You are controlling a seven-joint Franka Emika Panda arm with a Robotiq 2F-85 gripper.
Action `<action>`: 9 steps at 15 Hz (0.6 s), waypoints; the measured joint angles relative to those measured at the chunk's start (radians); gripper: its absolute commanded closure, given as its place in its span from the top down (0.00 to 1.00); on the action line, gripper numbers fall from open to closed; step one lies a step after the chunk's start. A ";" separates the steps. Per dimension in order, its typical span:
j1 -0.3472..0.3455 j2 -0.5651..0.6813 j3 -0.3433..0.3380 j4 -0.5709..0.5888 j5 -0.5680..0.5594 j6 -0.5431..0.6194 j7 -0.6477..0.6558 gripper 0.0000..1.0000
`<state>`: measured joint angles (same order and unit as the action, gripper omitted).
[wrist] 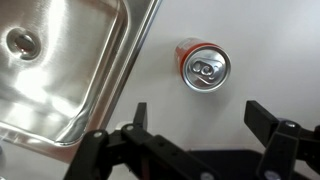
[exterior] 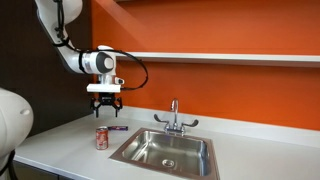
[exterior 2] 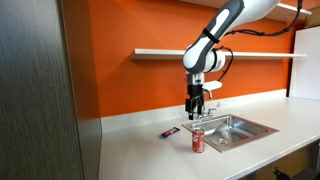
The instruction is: Take the red can out of the sink and place it on the left side of the counter.
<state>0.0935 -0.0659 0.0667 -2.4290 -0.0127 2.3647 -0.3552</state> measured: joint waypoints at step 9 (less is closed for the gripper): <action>-0.049 -0.063 -0.098 0.002 0.027 -0.001 0.044 1.00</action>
<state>0.0440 -0.1293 -0.0317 -2.4271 0.0139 2.3635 -0.3116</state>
